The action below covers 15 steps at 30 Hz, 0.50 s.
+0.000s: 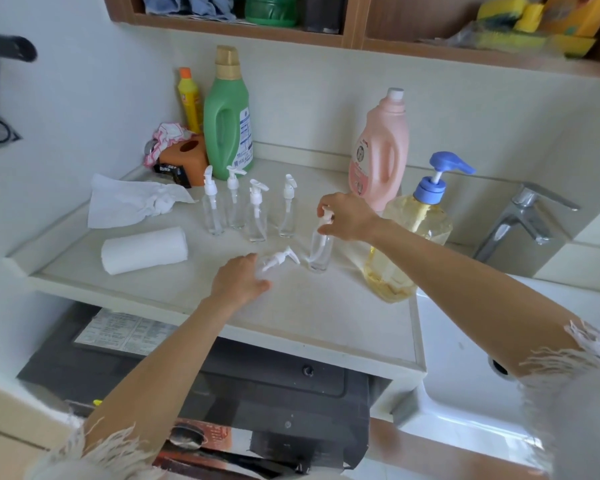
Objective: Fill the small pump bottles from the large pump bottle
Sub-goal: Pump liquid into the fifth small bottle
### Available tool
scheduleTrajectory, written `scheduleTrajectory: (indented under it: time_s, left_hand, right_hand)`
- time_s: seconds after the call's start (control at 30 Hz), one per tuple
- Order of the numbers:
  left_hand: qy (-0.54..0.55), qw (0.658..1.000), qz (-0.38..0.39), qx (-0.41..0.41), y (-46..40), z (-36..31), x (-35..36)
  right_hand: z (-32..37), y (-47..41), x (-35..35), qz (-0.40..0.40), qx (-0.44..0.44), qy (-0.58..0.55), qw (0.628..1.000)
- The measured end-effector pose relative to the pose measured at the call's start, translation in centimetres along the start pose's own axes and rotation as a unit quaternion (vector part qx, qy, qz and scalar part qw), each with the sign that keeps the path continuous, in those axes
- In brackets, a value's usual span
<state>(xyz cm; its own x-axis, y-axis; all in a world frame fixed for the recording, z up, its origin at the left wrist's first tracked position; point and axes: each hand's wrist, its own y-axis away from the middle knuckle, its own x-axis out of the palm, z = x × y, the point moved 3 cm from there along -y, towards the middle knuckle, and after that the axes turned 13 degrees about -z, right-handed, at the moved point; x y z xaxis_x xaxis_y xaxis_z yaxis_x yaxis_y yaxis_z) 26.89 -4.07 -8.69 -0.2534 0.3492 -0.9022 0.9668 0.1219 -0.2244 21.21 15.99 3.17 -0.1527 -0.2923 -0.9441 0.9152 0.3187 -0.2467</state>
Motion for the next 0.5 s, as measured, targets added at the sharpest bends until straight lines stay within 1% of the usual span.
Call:
scheduleTrajectory:
  time_s: [0.03,0.07,0.13,0.17,0.2,0.27,0.33,0.4,0.43,0.5]
  left_hand:
    - [0.004,1.0,-0.009,0.002,0.3,-0.1,-0.1]
    - [0.022,0.999,-0.026,-0.001,0.6,-0.2,-0.3]
    - [0.111,0.992,-0.06,-0.008,1.2,-0.6,-1.3]
    - [0.168,0.984,-0.066,-0.004,1.5,-1.0,-2.0]
    - [0.219,0.973,-0.068,0.006,1.7,-1.5,-2.8]
    - [0.289,0.954,-0.078,0.029,2.3,-2.5,-4.2]
    - [0.319,0.942,-0.097,0.045,2.8,-3.2,-5.3]
    - [0.331,0.936,-0.104,0.066,3.3,-3.6,-5.7]
    - [0.335,0.934,-0.101,0.075,3.5,-3.7,-5.7]
    - [0.337,0.933,-0.094,0.082,3.8,-3.8,-5.5]
  right_hand:
    - [0.1,0.1,-0.2,-0.012,-0.005,-0.002,1.0]
    - [0.2,0.1,-0.4,-0.043,-0.014,-0.005,0.999]
    - [1.0,0.6,-1.4,-0.131,-0.039,-0.041,0.99]
    - [1.6,1.0,-2.1,-0.155,-0.054,-0.06,0.985]
    - [2.3,1.4,-2.5,-0.153,-0.075,-0.067,0.983]
    - [3.8,2.2,-3.0,-0.085,-0.098,-0.043,0.991]
    - [4.9,2.8,-3.3,0.015,-0.066,-0.033,0.997]
    - [5.4,3.2,-3.6,0.102,-0.015,-0.075,0.992]
    - [5.4,3.4,-3.6,0.127,0.001,-0.102,0.987]
    - [5.3,3.7,-3.7,0.143,0.009,-0.133,0.981]
